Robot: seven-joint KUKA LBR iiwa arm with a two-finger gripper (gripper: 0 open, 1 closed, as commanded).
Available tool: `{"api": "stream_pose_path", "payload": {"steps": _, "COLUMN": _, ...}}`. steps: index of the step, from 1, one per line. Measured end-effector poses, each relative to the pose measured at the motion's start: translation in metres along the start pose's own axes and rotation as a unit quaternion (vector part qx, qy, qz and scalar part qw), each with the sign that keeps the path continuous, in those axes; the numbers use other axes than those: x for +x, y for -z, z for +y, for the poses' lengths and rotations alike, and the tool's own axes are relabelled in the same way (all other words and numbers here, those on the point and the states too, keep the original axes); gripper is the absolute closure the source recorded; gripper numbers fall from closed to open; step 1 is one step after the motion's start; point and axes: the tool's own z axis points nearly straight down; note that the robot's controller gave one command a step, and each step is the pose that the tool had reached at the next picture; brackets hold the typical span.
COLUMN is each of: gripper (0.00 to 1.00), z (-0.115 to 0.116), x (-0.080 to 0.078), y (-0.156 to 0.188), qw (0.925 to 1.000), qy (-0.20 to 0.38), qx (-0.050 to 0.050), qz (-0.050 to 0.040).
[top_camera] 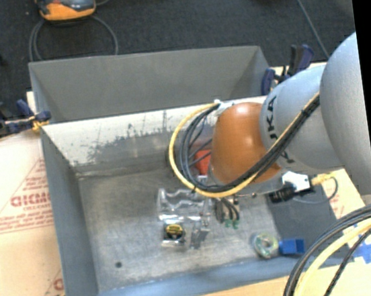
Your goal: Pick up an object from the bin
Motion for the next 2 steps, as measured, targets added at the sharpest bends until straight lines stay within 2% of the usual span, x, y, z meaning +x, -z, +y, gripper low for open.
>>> {"api": "stream_pose_path", "payload": {"steps": 1, "gripper": 1.0, "z": 0.0003, "x": 0.0003, "y": -0.0025, "qw": 1.0, "qy": -0.001, "qx": -0.001, "qz": -0.0002}}
{"api": "stream_pose_path", "payload": {"steps": 2, "gripper": 0.0, "z": 0.0001, "x": 0.0035, "y": -0.0056, "qw": 1.0, "qy": -0.002, "qx": 0.0, "qz": 0.0048}}
